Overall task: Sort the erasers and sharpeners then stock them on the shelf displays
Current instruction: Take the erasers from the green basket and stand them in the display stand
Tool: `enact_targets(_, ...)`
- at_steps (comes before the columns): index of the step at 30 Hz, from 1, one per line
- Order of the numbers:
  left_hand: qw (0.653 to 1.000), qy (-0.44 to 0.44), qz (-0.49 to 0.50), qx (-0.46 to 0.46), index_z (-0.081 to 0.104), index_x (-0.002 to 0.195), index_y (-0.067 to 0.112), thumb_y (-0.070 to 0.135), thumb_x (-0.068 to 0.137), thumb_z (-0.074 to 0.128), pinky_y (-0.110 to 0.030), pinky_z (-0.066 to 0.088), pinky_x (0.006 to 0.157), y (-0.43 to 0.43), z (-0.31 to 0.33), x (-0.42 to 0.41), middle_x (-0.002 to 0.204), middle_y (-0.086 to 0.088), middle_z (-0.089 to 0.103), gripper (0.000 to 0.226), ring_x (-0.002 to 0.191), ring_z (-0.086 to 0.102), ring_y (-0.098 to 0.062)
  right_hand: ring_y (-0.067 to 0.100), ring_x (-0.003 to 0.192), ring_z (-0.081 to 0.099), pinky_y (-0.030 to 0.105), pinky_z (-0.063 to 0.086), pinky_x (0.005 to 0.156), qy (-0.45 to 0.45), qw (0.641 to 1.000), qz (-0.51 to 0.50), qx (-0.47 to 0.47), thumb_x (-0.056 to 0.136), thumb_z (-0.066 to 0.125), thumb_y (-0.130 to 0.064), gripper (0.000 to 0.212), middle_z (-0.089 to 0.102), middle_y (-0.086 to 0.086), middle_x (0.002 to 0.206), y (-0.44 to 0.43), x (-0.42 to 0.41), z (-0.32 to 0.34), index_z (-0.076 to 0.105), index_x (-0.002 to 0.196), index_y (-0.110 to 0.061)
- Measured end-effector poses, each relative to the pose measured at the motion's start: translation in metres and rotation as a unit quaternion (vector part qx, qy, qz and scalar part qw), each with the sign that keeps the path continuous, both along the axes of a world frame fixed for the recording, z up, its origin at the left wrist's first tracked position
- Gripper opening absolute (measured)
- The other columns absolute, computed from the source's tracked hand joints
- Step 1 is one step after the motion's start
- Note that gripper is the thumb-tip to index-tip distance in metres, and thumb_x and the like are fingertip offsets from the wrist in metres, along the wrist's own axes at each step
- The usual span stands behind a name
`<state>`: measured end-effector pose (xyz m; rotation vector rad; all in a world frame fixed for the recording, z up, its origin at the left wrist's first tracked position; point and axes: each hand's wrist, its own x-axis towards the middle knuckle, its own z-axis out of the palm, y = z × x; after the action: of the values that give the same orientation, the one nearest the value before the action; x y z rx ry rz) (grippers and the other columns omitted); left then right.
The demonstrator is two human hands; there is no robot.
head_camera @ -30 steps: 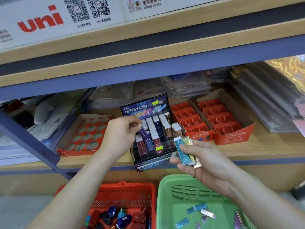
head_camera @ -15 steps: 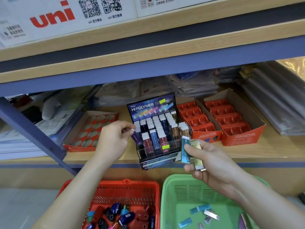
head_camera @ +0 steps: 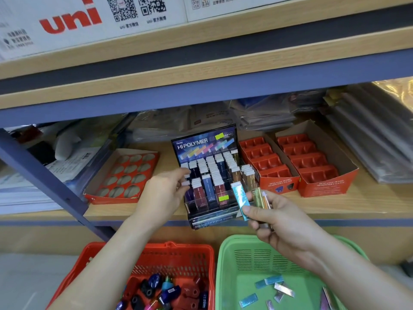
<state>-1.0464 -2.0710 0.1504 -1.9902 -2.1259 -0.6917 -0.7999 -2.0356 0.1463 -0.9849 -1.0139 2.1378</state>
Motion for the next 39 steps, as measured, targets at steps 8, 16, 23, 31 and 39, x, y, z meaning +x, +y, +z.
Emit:
enact_targets(8,0.964,-0.265,-0.020,-0.001,0.069,0.097,0.030,0.019,0.088,0.066,-0.010,0.047,0.068,-0.029,0.032,0.066,0.085,0.016,0.068,0.014,0.075,0.060,0.003,0.007,0.045,0.033,0.016,0.023,0.037,-0.031,0.996,0.023,0.076,0.083,0.066,0.008,0.023,0.049,-0.003,0.060,-0.003,-0.001,0.003,0.063,0.092,-0.013)
enact_targets(16,0.869,-0.492,-0.005,-0.058,0.074,0.081,0.017,0.005,0.076,0.077,-0.027,0.057,0.073,-0.032,0.032,0.079,0.080,-0.004,0.073,0.014,0.075,0.067,-0.018,0.008,0.051,0.039,0.017,0.025,0.041,-0.062,0.994,0.041,0.080,0.087,0.062,0.003,0.020,0.054,0.001,0.067,-0.008,0.000,0.008,0.066,0.102,-0.010)
enact_targets(23,0.938,-0.331,0.101,0.031,0.075,0.089,0.026,0.016,0.081,0.075,-0.019,0.052,0.068,-0.006,0.040,0.035,0.079,0.010,0.071,0.013,0.073,0.064,-0.003,0.031,0.093,0.072,0.033,0.062,0.069,0.028,0.999,-0.013,-0.036,0.099,0.046,-0.002,0.020,0.073,0.016,0.106,-0.001,0.007,0.016,0.054,0.117,-0.004)
enact_targets(31,0.979,-0.190,0.075,-0.010,0.074,0.097,0.021,0.017,0.085,0.071,-0.004,0.041,0.062,0.013,0.025,0.036,0.075,0.013,0.064,0.013,0.069,0.056,-0.002,0.031,0.086,0.074,0.026,0.060,0.055,0.002,0.999,-0.036,-0.020,0.098,0.051,-0.004,0.015,0.071,0.021,0.106,-0.003,0.008,0.018,0.055,0.112,0.000)
enact_targets(39,0.995,-0.092,0.046,-0.017,0.072,0.096,0.017,0.016,0.082,0.070,-0.022,0.046,0.077,0.018,0.024,0.041,0.089,0.006,0.065,0.014,0.086,0.058,-0.012,0.028,0.077,0.075,0.020,0.051,0.042,-0.062,0.997,-0.042,0.018,0.095,0.059,-0.012,0.012,0.072,0.020,0.103,-0.005,0.009,0.018,0.060,0.104,-0.003)
